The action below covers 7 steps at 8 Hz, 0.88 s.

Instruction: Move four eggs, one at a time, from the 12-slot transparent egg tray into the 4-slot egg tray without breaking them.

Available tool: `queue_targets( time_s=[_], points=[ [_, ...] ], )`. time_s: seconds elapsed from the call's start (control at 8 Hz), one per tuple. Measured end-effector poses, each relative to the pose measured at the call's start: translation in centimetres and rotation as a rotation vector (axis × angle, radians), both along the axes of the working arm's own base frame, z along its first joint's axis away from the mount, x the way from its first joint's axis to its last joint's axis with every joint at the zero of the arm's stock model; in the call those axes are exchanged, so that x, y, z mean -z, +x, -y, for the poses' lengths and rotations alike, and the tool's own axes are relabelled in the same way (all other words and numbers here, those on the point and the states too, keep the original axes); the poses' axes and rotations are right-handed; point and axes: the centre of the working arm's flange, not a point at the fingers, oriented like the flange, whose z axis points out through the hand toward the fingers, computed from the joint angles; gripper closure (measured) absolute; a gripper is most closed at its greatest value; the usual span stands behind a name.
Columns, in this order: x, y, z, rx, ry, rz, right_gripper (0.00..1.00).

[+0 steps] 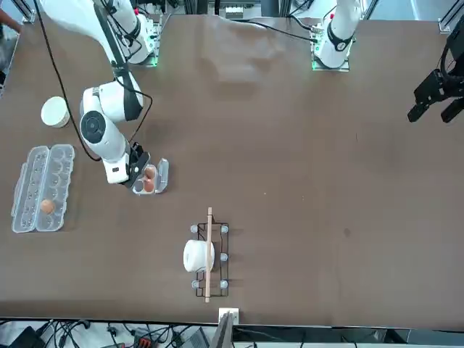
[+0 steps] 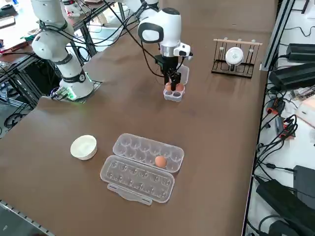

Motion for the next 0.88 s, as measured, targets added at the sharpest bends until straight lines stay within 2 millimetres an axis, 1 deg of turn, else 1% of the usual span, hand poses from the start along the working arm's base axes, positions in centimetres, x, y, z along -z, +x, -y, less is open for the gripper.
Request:
queue_targets(
  time_s=[0.25, 0.62, 0.88],
  points=[
    [0.5, -0.2, 0.1, 0.001, -0.002, -0.007, 0.42],
    [1.3, -0.3, 0.1, 0.063, -0.008, -0.017, 0.41],
    [1.7, -0.4, 0.1, 0.087, -0.011, -0.022, 0.08]
  ],
)
